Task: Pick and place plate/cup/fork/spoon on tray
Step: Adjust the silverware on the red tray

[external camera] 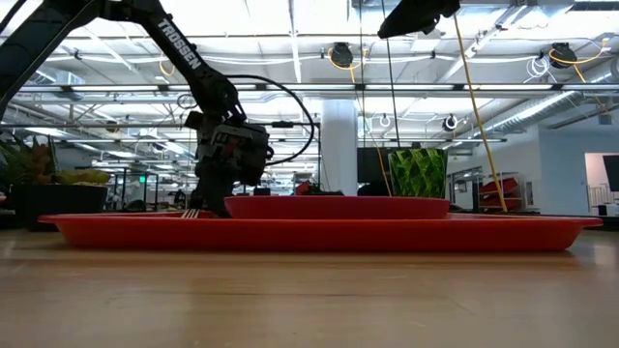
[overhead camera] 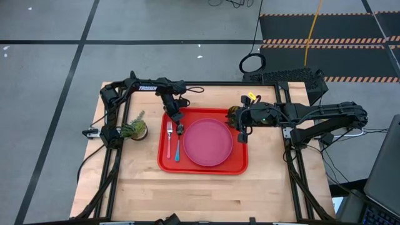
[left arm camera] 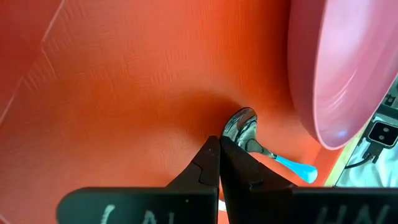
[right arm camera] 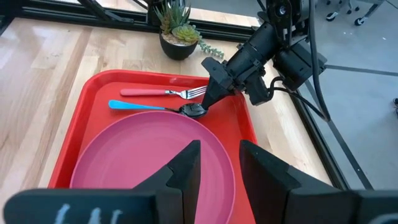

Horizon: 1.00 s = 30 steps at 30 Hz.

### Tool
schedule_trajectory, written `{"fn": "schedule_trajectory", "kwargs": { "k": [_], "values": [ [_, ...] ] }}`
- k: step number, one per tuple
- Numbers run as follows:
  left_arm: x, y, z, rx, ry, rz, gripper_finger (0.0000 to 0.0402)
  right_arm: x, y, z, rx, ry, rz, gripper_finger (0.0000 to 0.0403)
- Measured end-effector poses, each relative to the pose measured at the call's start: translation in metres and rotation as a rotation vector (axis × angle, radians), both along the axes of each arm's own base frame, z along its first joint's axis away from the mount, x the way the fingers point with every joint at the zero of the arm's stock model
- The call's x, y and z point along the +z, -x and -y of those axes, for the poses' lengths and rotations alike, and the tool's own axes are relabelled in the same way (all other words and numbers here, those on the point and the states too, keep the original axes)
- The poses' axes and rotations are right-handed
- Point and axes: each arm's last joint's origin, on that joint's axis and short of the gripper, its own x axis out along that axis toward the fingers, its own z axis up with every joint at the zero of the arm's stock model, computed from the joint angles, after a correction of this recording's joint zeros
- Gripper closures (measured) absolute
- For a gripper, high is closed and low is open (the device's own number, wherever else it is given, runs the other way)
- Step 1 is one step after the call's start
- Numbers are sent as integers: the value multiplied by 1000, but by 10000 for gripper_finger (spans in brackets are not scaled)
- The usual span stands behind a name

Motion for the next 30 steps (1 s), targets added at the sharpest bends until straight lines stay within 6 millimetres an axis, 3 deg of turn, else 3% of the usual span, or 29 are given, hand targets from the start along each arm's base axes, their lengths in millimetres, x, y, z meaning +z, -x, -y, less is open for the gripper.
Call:
{"fn": "schedule_trajectory", "kwargs": {
  "k": [24, 30],
  "values": [
    [1, 5, -4, 15, 36, 3, 398, 0, 0, 0, -1, 0, -4, 298],
    [1, 5, -3, 12, 42, 7, 375, 0, 0, 0, -1, -1, -4, 298]
  ]
}}
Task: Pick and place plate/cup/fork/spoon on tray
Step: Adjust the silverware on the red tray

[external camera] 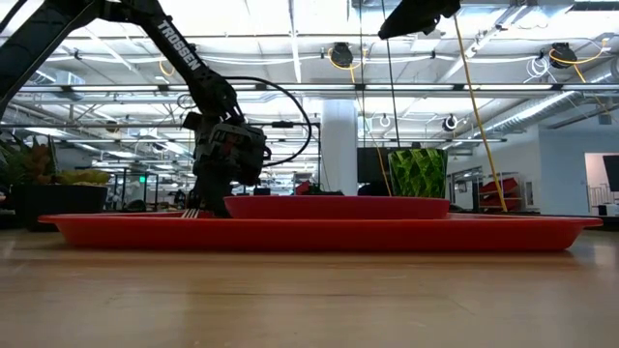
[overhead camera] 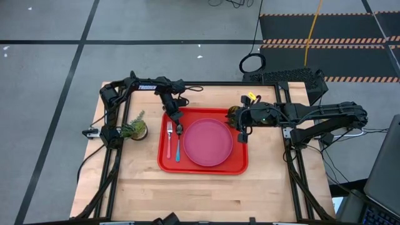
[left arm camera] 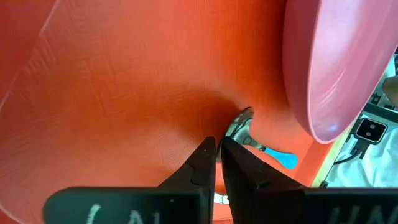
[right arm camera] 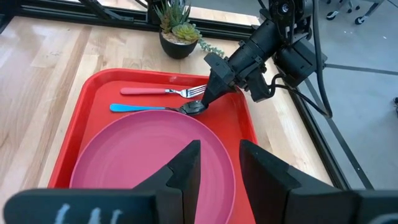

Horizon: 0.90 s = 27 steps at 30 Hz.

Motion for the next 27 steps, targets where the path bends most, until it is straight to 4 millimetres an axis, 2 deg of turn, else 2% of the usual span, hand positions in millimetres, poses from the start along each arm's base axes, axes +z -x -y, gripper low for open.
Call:
{"fn": "schedule_trajectory", "kwargs": {
  "k": [6, 24, 27],
  "values": [
    [0, 0, 0, 0, 0, 0, 357, 0, 0, 0, 0, 0, 0, 298],
    [0, 4, -5, 16, -2, 3, 355, 0, 0, 0, 5, 9, -2, 298],
    [5, 5, -6, 19, -12, 15, 355, 0, 0, 0, 5, 9, -2, 298]
  ]
}}
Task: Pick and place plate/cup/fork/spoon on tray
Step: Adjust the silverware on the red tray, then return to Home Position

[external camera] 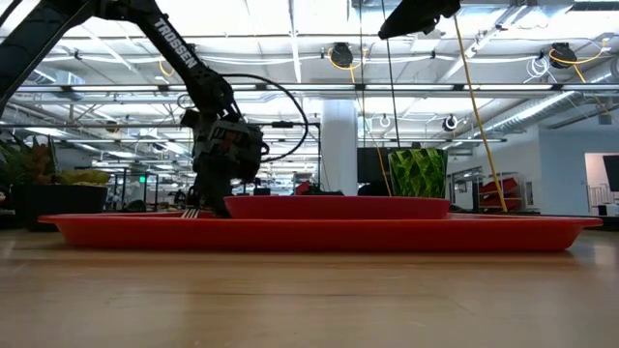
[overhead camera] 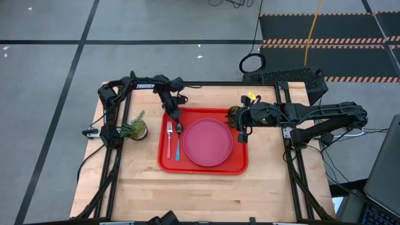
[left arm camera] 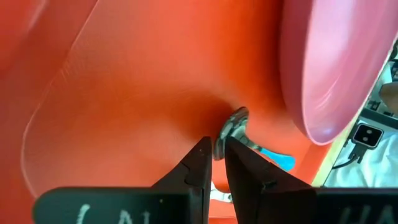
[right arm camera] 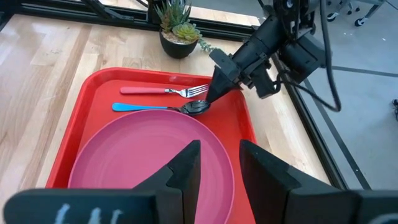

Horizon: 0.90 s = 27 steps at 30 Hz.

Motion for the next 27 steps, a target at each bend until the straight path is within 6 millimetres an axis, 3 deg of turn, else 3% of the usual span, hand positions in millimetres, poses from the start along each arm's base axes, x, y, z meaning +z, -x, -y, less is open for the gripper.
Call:
{"fn": "schedule_trajectory", "kwargs": {
  "k": [10, 15, 20, 27],
  "values": [
    [22, 2, 4, -4, -42, 42, 355, 0, 0, 0, 0, 0, 0, 298],
    [42, 4, 0, -36, -222, 62, 355, 0, 0, 0, 0, 0, 3, 298],
    [88, 5, 1, -106, -542, 161, 355, 1, 0, 0, 7, 12, 6, 298],
    [181, 17, 28, -129, -887, 597, 355, 8, 3, 4, -94, 93, 53, 298]
  ]
}}
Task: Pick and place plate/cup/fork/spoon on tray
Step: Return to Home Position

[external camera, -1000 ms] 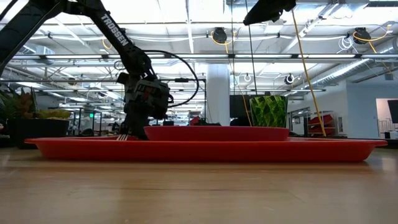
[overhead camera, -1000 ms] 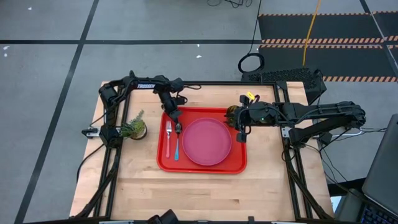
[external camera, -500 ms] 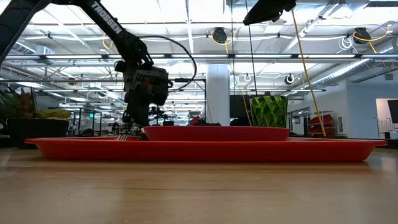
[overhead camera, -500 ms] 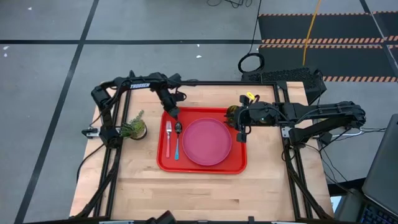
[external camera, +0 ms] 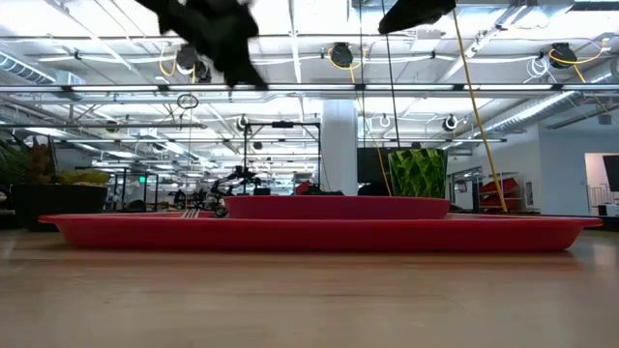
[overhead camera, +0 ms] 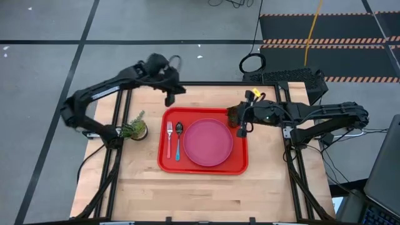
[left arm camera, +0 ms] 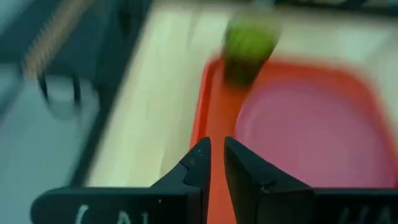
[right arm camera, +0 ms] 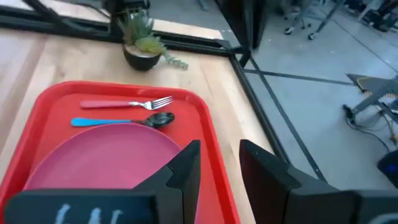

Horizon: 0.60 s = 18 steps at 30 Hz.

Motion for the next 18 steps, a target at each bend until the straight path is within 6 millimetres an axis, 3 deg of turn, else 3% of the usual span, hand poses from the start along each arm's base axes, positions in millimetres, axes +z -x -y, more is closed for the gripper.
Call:
{"fn": "schedule_trajectory", "kwargs": {
  "k": [4, 7, 13, 18],
  "values": [
    [44, 22, 21, -86, -55, 216, 355, 1, 15, 0, 3, -18, 72, 298],
    [54, 46, 38, -84, -66, 273, 355, -4, 39, -1, 26, -30, 191, 298],
    [35, 88, 77, 14, -56, 417, 355, -15, 99, 2, 27, -123, 432, 298],
    [15, 115, 105, 122, -44, 499, 355, -34, 114, 1, 55, -232, 453, 298]
  ]
}}
